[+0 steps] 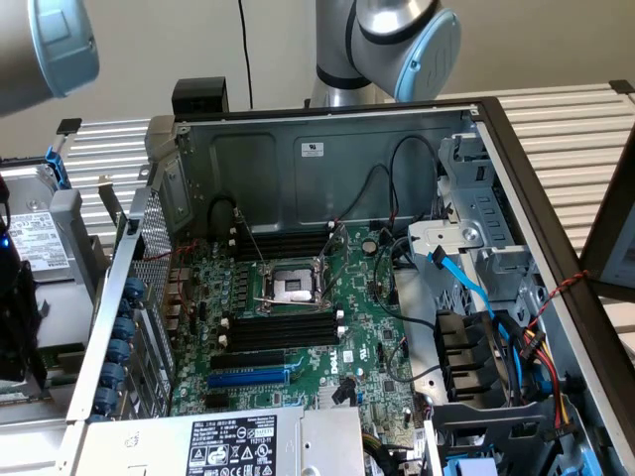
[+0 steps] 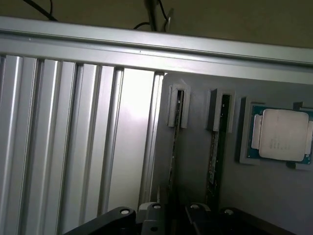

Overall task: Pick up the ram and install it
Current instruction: 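Pick up the ram and move it above insertion slot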

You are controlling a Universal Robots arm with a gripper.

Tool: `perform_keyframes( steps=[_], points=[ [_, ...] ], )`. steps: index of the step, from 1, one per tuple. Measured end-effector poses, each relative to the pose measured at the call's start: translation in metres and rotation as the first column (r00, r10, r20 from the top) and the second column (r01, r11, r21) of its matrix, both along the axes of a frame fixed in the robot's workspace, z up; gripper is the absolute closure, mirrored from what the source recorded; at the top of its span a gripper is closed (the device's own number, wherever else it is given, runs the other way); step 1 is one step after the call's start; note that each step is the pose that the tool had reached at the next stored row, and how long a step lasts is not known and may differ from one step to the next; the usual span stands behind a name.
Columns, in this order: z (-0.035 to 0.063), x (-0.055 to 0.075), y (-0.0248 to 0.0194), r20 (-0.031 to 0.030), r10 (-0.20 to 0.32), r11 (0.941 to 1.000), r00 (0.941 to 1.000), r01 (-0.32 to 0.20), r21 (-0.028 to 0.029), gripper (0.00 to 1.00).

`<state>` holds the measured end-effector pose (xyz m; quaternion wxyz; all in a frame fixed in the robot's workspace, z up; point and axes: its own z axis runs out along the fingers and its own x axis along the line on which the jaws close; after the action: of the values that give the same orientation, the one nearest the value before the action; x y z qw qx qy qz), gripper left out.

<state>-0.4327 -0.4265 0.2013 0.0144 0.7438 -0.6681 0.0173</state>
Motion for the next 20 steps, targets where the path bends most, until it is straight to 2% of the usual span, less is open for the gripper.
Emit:
perform_keyframes(
  steps=[4,12,13,14,20],
  points=[
    [-0.0004,0.0,0.0,0.0059,-0.016,0.9999,0.9999,0.016,0.0001,0.79],
    [-0.0018,0.0,0.0,0.0062,-0.025,0.9997,0.9997,0.025,0.0,0.79],
    [-0.0019,0.0,0.0,0.0061,-0.026,0.9997,0.9997,0.026,-0.0001,0.81],
    [-0.0019,0.0,0.0,0.0062,-0.026,0.9997,0.9996,0.026,0.0001,0.87],
    [-0.002,0.0,0.0,0.0063,-0.026,0.9997,0.9996,0.026,0.0,0.87]
  ],
)
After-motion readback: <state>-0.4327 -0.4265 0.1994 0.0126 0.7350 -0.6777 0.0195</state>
